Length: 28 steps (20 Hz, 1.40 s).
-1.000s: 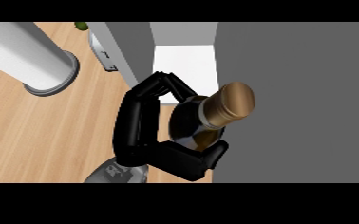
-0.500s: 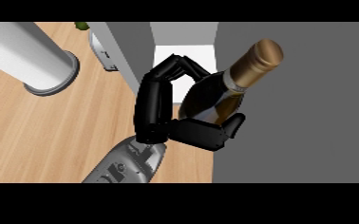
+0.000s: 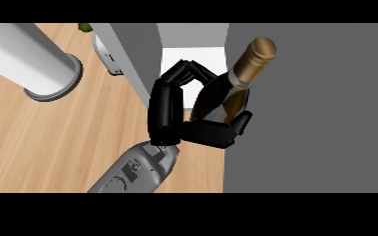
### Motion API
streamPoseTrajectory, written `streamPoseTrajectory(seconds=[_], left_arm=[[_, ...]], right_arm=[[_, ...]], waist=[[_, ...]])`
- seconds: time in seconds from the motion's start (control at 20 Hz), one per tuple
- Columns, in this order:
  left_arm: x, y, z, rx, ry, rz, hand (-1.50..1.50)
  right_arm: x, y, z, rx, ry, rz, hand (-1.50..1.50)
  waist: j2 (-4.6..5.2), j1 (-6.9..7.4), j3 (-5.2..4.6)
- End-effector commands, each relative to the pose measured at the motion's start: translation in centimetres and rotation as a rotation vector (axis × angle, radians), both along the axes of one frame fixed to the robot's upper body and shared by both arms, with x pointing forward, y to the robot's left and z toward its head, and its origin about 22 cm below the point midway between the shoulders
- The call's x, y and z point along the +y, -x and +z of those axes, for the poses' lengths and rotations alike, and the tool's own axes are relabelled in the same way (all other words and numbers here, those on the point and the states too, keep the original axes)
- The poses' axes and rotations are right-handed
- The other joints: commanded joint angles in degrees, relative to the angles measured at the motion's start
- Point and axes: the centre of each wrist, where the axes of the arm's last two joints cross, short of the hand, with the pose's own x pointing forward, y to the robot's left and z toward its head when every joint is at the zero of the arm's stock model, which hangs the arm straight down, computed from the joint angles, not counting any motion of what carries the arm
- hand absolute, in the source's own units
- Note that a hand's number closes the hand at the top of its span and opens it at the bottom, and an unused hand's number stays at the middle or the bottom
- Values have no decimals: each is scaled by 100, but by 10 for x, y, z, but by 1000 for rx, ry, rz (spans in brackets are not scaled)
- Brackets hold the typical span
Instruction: Pick up the wine, place it into the cabinet and close the cabinet
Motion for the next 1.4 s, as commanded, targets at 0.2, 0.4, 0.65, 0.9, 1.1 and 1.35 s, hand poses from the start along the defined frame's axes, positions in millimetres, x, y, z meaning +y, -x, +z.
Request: streamPoseTrajectory(seconds=[0.2, 0.4, 0.65, 0.9, 1.1, 1.35], left_arm=[[-8, -14, -21, 12, 14, 55, 150], [0, -25, -29, 22, -75, 63, 150], [6, -13, -71, -8, -116, 83, 150], [13, -33, -75, -24, -124, 121, 150], [24, -36, -84, -13, -100, 167, 150], [33, -46, -85, 1, -83, 170, 150]], right_arm=[[6, 30, 8, -32, -33, 50, -150], [5, 26, 21, -33, -36, 52, -150], [8, 20, 6, -41, -50, 29, -150], [3, 26, 10, -50, -31, 55, -150], [5, 32, 10, -32, -44, 46, -150], [4, 25, 10, -47, -62, 35, -150]], waist=[[4, -16, -1], [-6, 22, -1], [2, 34, -1], [4, 5, -1], [2, 6, -2], [2, 31, -2]])
